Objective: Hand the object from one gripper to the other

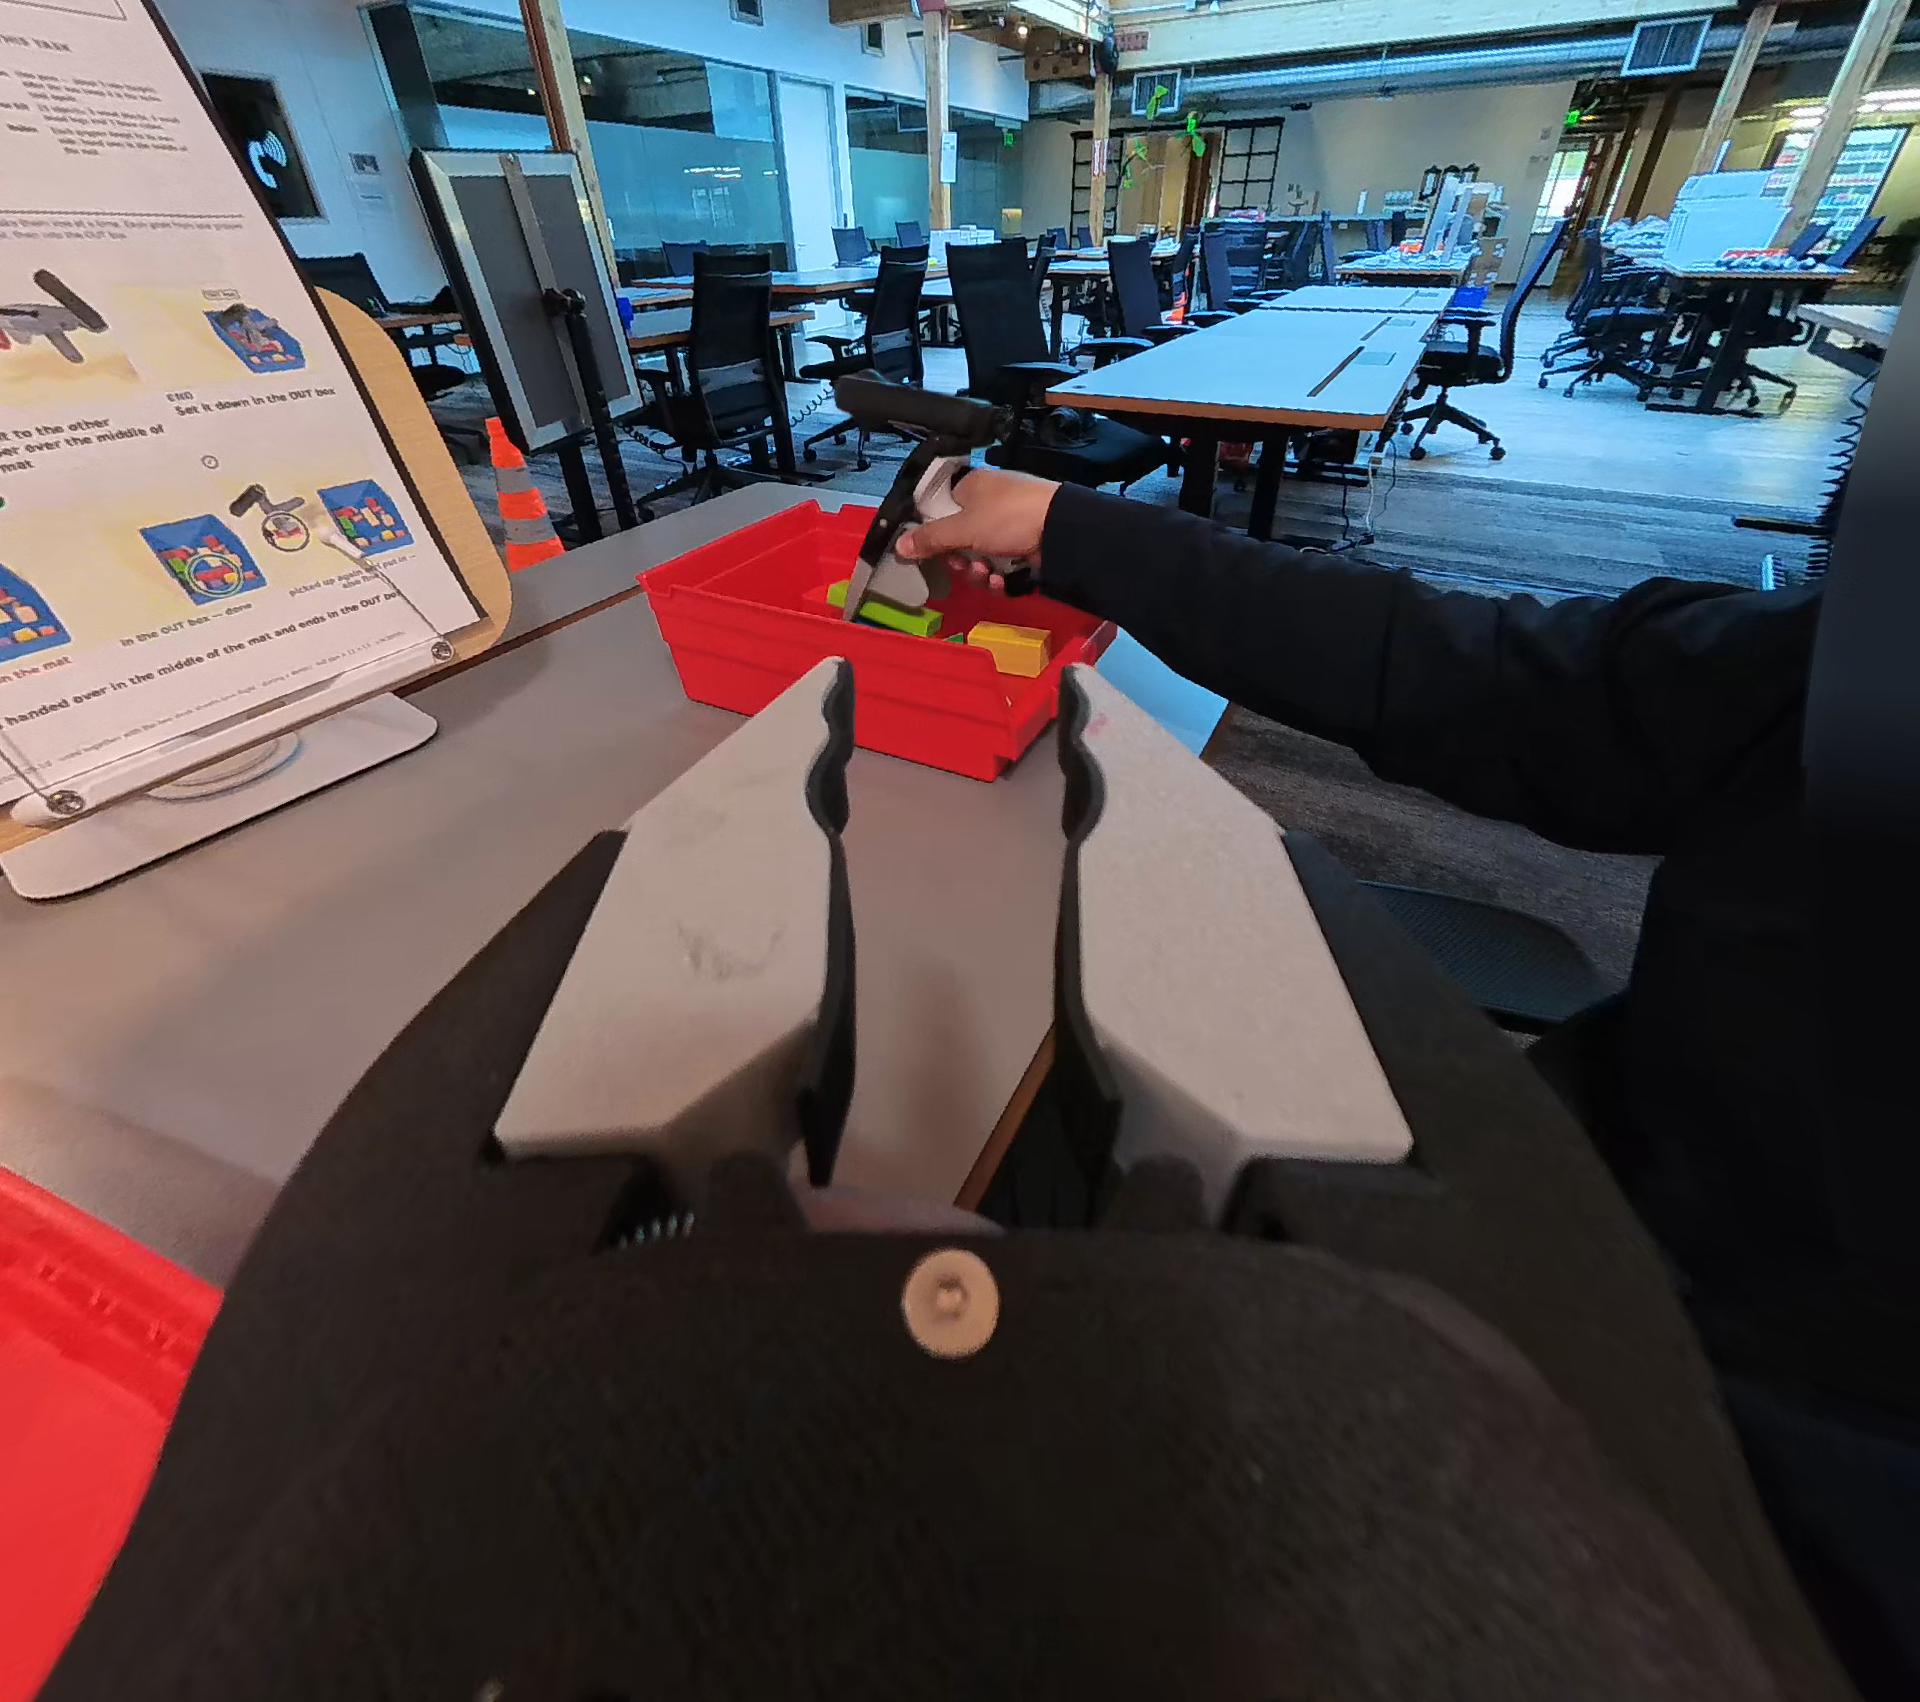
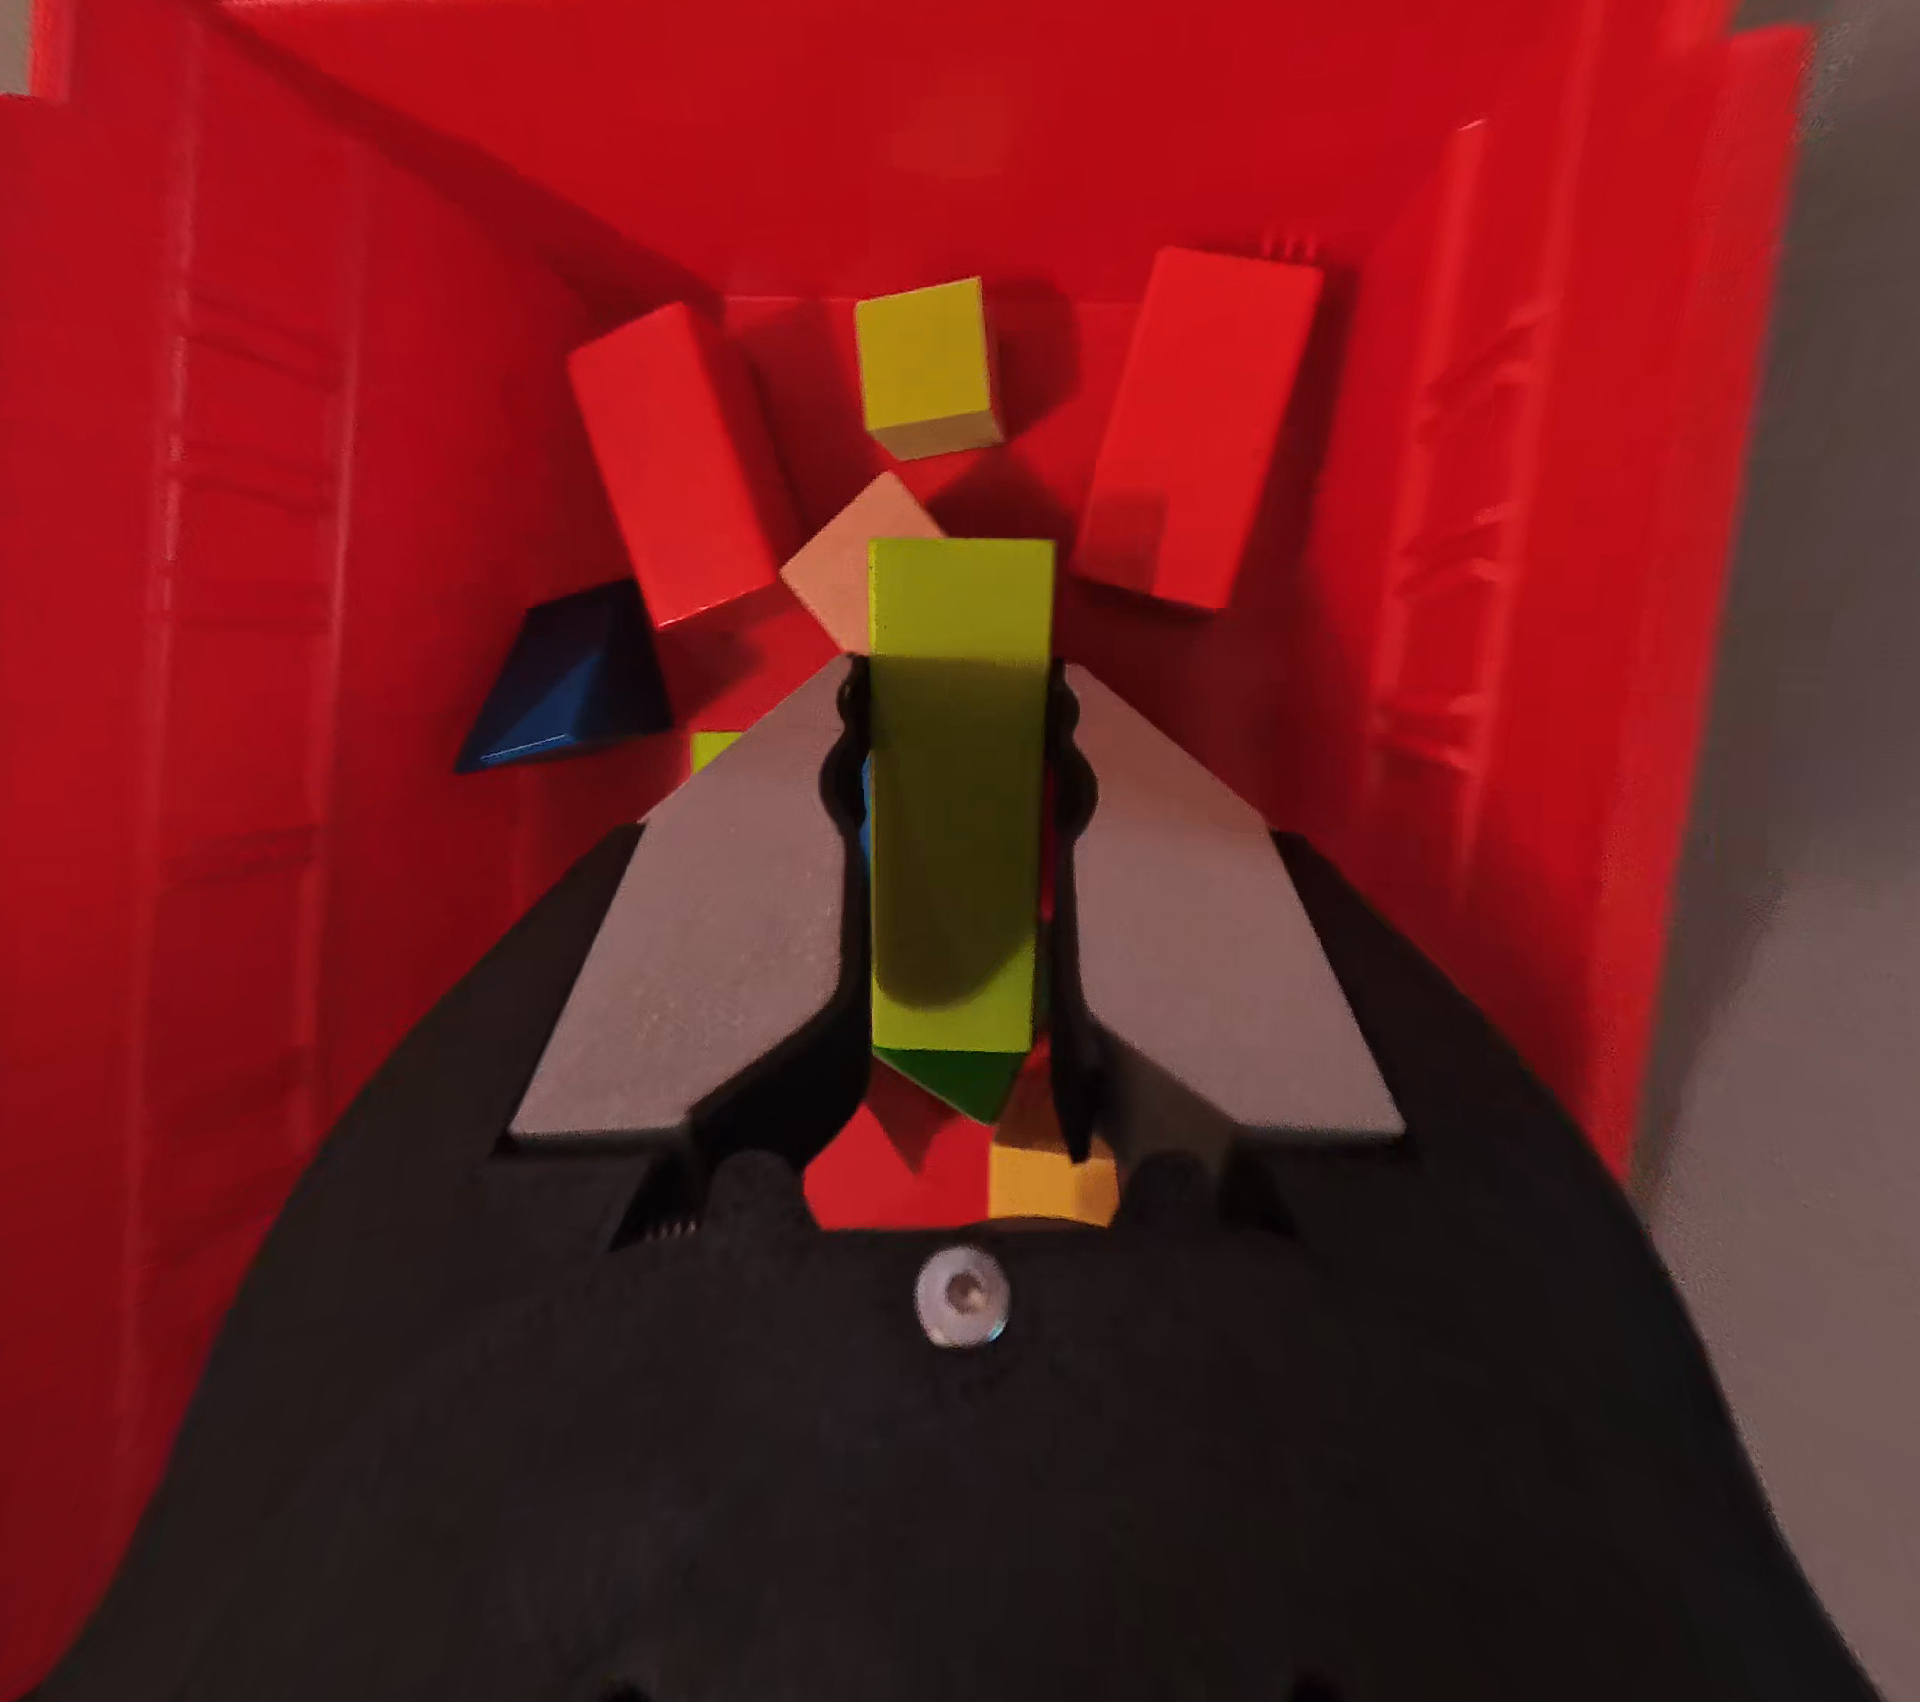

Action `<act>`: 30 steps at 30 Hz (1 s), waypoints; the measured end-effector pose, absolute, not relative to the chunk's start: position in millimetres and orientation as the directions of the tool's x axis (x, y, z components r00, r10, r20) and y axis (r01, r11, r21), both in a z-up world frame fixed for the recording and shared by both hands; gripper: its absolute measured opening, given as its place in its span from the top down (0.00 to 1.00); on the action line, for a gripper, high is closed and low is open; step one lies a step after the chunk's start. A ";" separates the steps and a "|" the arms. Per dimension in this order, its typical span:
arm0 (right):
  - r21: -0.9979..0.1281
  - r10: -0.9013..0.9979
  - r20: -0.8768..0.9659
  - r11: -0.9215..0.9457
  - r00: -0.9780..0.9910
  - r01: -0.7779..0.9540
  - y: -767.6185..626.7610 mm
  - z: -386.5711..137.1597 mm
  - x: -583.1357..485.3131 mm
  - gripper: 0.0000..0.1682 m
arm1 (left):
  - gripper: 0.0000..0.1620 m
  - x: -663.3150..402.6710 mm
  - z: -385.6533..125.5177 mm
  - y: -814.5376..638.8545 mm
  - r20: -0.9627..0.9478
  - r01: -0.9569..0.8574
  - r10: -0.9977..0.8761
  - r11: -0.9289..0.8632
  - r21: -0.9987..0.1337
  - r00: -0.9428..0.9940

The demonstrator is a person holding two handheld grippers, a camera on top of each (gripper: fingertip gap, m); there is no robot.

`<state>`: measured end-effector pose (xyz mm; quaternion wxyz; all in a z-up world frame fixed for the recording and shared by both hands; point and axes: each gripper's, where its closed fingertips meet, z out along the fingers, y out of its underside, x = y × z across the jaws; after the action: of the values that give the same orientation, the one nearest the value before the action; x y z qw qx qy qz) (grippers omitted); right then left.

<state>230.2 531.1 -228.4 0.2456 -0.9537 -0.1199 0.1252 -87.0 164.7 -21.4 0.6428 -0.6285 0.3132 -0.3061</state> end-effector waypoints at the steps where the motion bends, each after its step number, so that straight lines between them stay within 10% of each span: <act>1: -0.505 0.284 -0.151 -0.846 0.947 0.173 532.6 -227.1 235.0 0.81 | 0.77 -86.7 -21.7 165.0 -0.018 -0.001 -0.787 0.022 -1.000 0.616; 30: -0.285 0.319 0.196 -0.886 0.927 0.365 518.8 -255.8 273.8 0.81 | 0.78 -82.8 -23.8 163.5 -0.024 -0.012 -0.796 0.021 -1.000 0.605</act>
<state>273.8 518.8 -255.8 0.1602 -0.9685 -0.1768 -0.0720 -82.8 163.5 -23.8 0.6383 -0.6288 0.3210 -0.3070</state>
